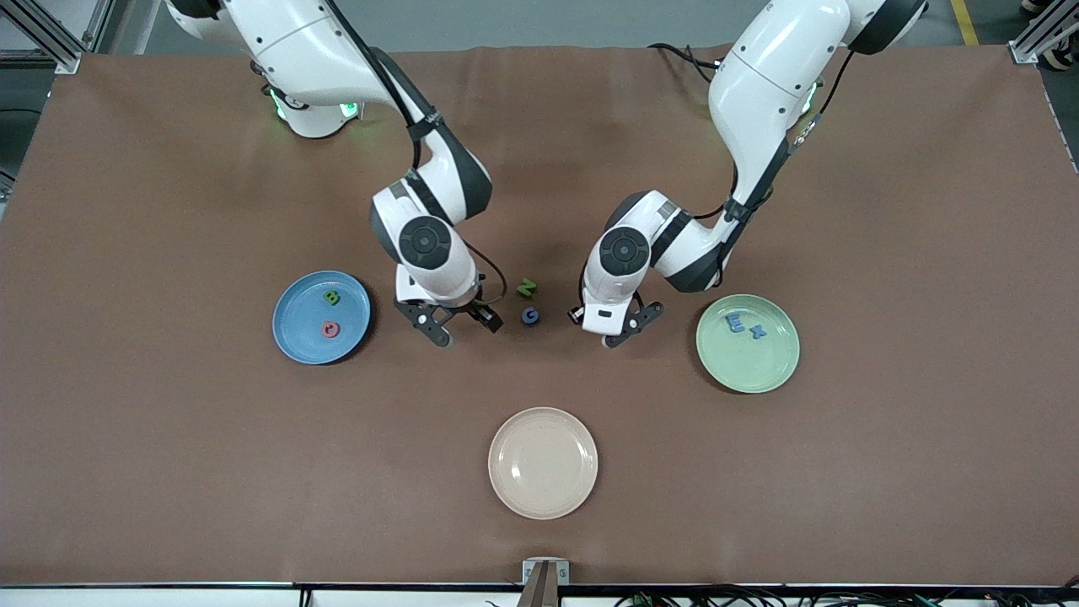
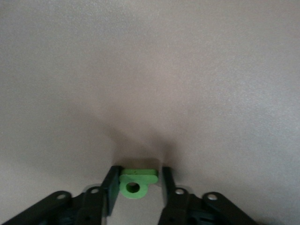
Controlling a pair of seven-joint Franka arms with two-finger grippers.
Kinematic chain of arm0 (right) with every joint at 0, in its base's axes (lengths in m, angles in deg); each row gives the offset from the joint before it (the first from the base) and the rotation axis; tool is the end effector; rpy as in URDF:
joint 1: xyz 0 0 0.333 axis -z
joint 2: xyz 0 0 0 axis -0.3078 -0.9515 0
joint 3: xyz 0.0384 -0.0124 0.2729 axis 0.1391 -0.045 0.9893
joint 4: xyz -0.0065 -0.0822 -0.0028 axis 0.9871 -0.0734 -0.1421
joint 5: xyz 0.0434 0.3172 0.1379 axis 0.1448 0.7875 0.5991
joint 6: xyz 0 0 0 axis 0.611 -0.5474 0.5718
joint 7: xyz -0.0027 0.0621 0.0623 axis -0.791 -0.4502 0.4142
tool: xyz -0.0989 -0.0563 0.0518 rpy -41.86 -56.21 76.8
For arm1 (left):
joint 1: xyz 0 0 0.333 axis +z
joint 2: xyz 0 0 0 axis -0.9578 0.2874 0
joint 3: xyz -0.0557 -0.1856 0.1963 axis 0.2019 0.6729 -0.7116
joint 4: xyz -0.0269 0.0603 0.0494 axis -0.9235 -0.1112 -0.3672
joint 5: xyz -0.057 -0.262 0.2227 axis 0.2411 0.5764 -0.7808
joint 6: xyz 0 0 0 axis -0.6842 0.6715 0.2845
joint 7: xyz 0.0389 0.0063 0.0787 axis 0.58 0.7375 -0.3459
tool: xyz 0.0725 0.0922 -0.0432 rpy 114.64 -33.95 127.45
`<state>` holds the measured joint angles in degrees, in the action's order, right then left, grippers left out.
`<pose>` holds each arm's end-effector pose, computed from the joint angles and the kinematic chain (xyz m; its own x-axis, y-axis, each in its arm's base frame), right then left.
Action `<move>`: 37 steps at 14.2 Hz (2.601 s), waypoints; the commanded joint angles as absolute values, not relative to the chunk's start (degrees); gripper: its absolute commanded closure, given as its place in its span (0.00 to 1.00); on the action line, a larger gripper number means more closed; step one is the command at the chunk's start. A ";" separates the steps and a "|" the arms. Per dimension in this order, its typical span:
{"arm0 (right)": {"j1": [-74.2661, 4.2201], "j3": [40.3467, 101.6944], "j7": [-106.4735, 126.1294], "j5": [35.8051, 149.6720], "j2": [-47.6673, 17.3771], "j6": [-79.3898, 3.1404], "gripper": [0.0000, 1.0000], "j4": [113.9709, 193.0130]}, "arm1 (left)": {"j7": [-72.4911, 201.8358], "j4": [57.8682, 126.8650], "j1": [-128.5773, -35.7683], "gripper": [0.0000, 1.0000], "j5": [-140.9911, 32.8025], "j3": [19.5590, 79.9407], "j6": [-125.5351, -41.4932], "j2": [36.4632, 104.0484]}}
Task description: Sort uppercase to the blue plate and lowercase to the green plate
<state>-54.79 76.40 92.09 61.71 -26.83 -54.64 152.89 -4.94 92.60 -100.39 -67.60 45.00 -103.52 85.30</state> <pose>0.4897 0.3707 0.2108 0.7116 -0.6982 -0.0787 -0.6996 -0.7144 0.0118 0.4649 -0.3869 0.1599 0.8131 0.5721 -0.1078 0.5741 -0.8187 -0.0145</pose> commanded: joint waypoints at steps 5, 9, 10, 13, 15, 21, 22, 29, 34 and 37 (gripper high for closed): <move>-58.62 75.77 105.38 61.69 -35.53 -54.25 0.20 141.40 | -5.43 93.82 -100.28 0.87 -68.62 44.78 -103.28 84.37; -60.28 75.77 108.81 61.69 -37.99 -59.08 0.29 141.22 | -0.10 93.99 -97.22 0.90 -68.62 44.96 -97.07 79.89; -60.37 75.77 109.08 61.69 -38.61 -59.09 0.29 140.35 | 3.67 94.17 -95.90 0.90 -68.62 45.39 -95.48 78.75; -61.51 75.77 109.25 61.61 -38.88 -58.82 0.29 139.90 | 12.74 97.50 -90.02 0.90 -68.62 47.33 -95.20 75.49; -62.22 75.77 109.34 61.61 -38.88 -58.30 0.29 139.90 | 18.53 99.87 -86.41 0.90 -68.62 47.77 -95.11 73.56; -62.57 75.42 109.61 58.80 -38.88 -58.03 0.29 140.51 | 38.93 101.55 -77.00 0.89 -75.47 47.77 -95.28 73.28; -62.57 75.42 109.52 58.71 -38.88 -58.03 0.29 140.51 | 41.39 101.55 -76.03 0.89 -76.26 47.68 -95.55 73.55; -62.57 75.42 109.52 57.74 -38.97 -58.03 0.41 141.39 | 47.56 100.85 -74.62 0.88 -81.02 47.77 -101.00 77.15; -62.49 75.42 109.52 57.30 -38.97 -58.03 0.59 141.39 | 47.57 101.11 -74.62 0.81 -81.02 47.86 -101.79 77.94; -62.22 75.42 109.43 57.30 -38.88 -57.86 0.98 141.39 | 47.04 101.29 -74.70 0.15 -80.93 47.86 -101.36 77.25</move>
